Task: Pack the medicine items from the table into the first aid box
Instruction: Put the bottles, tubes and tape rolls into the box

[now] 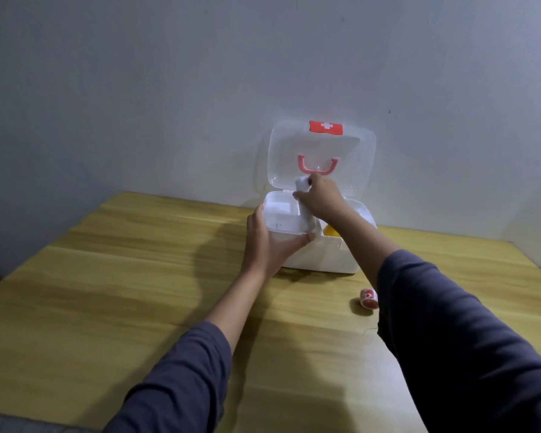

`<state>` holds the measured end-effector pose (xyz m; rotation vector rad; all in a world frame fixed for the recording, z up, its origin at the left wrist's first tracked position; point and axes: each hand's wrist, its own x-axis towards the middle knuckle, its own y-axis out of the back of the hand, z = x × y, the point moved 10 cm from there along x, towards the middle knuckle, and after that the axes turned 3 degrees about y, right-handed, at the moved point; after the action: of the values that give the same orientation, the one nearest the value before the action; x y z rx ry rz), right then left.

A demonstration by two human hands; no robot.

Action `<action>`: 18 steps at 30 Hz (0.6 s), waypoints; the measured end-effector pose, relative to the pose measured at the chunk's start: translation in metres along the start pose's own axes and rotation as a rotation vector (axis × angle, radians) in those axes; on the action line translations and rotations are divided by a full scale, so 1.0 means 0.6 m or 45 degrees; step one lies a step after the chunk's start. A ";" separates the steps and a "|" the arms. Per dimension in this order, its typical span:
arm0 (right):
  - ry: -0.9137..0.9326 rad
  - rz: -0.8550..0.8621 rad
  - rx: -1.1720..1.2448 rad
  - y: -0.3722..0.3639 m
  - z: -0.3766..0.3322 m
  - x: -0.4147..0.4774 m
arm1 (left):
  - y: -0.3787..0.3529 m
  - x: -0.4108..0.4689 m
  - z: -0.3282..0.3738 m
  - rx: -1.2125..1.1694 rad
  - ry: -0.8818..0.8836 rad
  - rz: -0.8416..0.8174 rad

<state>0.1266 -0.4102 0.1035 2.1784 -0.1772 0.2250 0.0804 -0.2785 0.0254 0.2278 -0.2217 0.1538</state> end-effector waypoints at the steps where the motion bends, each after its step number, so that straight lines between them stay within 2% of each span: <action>1: -0.004 -0.010 -0.025 -0.003 0.003 0.000 | 0.000 0.000 0.000 0.001 0.001 0.001; 9: 0.051 -0.093 -0.315 -0.020 0.006 -0.003 | 0.000 -0.003 0.002 0.006 0.010 -0.032; 18: 0.127 -0.153 -0.442 -0.015 -0.001 -0.007 | 0.001 -0.005 0.008 -0.009 -0.011 -0.021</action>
<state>0.1244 -0.4045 0.0959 1.8211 -0.0255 0.2167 0.0764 -0.2793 0.0295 0.2234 -0.2284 0.1356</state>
